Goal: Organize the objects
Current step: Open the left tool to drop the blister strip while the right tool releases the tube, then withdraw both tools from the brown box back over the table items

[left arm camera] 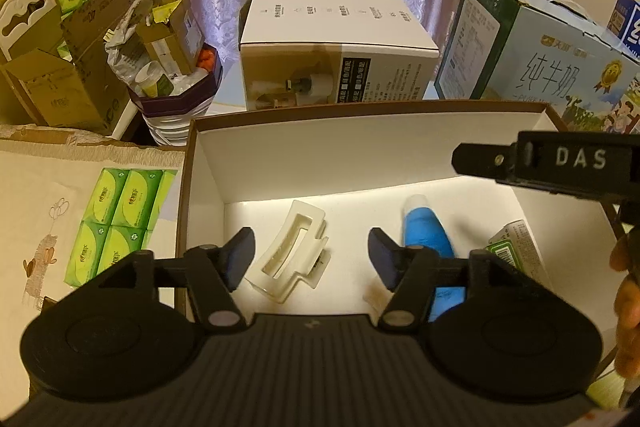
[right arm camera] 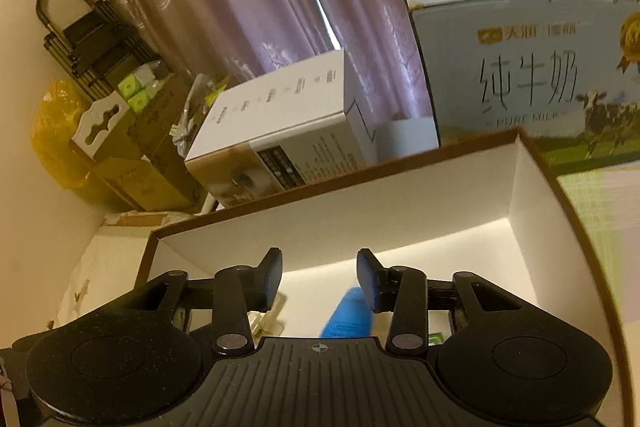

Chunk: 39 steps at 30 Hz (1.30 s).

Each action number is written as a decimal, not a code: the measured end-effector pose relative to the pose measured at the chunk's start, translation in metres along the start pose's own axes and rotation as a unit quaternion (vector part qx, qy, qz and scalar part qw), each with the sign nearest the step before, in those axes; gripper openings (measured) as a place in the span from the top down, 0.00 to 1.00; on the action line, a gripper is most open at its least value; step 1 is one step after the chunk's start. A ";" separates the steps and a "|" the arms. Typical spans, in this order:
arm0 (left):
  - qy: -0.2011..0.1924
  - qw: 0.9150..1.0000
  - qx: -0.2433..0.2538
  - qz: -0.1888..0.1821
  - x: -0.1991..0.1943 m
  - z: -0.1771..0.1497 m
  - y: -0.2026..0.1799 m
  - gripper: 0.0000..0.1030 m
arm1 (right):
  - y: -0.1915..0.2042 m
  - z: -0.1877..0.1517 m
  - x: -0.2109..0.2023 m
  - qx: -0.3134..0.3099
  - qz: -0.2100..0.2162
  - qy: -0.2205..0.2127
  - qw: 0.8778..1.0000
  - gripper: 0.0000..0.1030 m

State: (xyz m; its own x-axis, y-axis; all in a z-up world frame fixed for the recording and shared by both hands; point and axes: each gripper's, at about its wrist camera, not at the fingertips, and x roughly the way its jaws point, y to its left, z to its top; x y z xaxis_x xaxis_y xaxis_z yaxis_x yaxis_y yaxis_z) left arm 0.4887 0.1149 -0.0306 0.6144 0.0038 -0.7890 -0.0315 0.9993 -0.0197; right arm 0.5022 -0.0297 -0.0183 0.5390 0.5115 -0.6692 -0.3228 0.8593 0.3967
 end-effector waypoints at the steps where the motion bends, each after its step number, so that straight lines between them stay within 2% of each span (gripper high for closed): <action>1: -0.001 1.000 0.000 0.000 -0.002 -0.001 0.000 0.39 | 0.000 0.000 -0.003 -0.004 -0.003 -0.001 1.000 0.58; 9: -0.004 1.000 0.010 -0.004 -0.015 -0.008 0.003 0.30 | -0.005 -0.011 -0.025 -0.036 -0.013 0.005 0.999 0.43; 18: -0.011 1.000 0.011 -0.022 -0.041 -0.019 -0.001 0.22 | -0.012 -0.031 -0.057 -0.045 -0.027 -0.001 0.999 0.32; 28: -0.031 0.999 0.010 -0.038 -0.079 -0.033 -0.011 0.16 | -0.007 -0.050 -0.097 -0.055 -0.040 -0.013 0.998 0.28; 39: -0.047 0.998 -0.005 -0.040 -0.127 -0.058 -0.013 0.16 | -0.005 -0.075 -0.141 -0.048 -0.031 -0.033 0.998 0.27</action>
State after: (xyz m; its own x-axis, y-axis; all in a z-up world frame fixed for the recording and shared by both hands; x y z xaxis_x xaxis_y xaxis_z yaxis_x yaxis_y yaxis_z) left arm 0.3653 0.0993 0.0344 0.6867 -0.0729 -0.7232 0.0131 0.9960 -0.0880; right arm 0.3698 -0.1056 0.0271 0.6096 0.4586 -0.6466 -0.3587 0.8870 0.2909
